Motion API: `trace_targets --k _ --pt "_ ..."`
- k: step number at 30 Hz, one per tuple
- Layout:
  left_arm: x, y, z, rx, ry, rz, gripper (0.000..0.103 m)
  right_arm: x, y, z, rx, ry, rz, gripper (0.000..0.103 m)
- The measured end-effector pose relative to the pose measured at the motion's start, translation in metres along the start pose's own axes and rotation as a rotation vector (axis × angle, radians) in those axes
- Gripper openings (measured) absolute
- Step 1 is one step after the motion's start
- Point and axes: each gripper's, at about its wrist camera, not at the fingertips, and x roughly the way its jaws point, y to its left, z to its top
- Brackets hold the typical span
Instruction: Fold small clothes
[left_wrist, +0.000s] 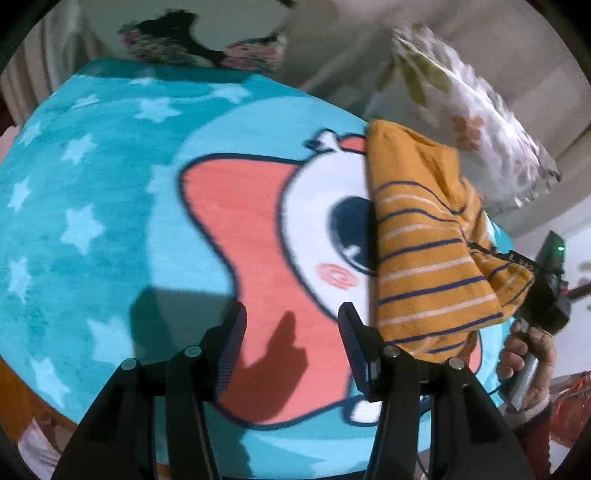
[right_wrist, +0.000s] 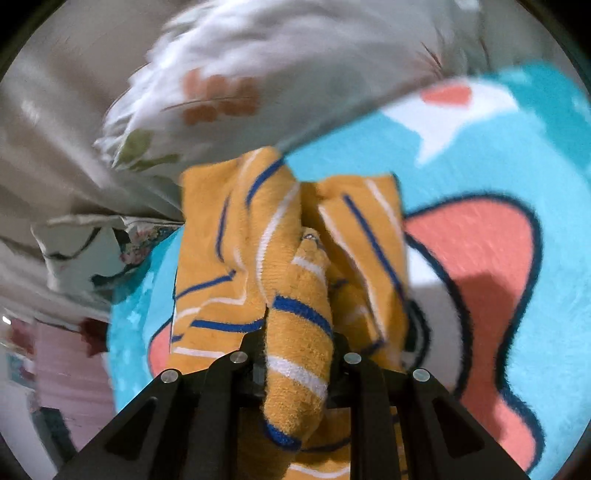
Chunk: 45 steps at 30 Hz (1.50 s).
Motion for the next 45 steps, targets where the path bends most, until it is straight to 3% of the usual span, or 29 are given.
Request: trace_targets --k 4,6,9,14,18,20,22,23,24,26,33,39,42,45 --pt "0.009 -0.027 -0.004 0.037 0.011 -0.012 0.050 -0.007 -0.031 0.005 0.060 0.018 0.083 0.029" --pt "0.013 -0.036 -0.006 0.048 0.015 -0.013 0.050 -0.022 -0.034 0.006 0.044 -0.001 0.058 0.048" --pt "0.017 -0.043 -0.009 0.045 0.018 -0.013 0.051 -0.055 -0.027 0.007 -0.003 -0.050 0.075 0.064" --pt "0.026 -0.056 -0.008 0.037 0.028 -0.020 0.051 -0.064 0.005 -0.007 -0.116 -0.001 0.073 0.065" --pt "0.028 -0.067 -0.007 0.053 0.022 -0.023 0.051 -0.059 0.044 -0.027 -0.274 -0.039 0.005 0.065" --pt "0.030 -0.072 -0.006 0.057 0.025 -0.024 0.051 -0.041 0.057 -0.030 -0.307 0.003 -0.018 0.064" --pt "0.031 -0.077 -0.005 0.058 0.028 -0.026 0.051 -0.022 0.055 -0.033 -0.318 0.074 -0.063 0.041" --pt "0.030 -0.080 -0.004 0.063 0.026 -0.028 0.051 -0.012 0.051 -0.034 -0.304 0.118 -0.068 0.007" --pt "0.029 -0.082 -0.002 0.071 0.022 -0.029 0.051 -0.004 0.041 -0.035 -0.261 0.175 -0.027 0.005" --pt "0.028 -0.090 0.001 0.097 0.010 -0.017 0.052 -0.008 0.028 -0.038 -0.233 0.172 0.006 0.005" --pt "0.043 -0.115 0.011 0.157 0.029 -0.015 0.053 -0.058 -0.022 -0.048 -0.148 0.093 -0.023 0.004" --pt "0.080 -0.127 0.007 0.174 0.108 -0.044 0.055 -0.048 -0.056 -0.070 -0.040 0.137 -0.032 0.004" --pt "0.095 -0.122 0.004 0.155 0.137 -0.031 0.063 -0.045 -0.055 -0.073 -0.041 0.131 -0.030 0.005" --pt "0.094 -0.117 0.008 0.161 0.151 -0.045 0.063 -0.048 -0.062 -0.072 -0.037 0.129 -0.014 0.010"
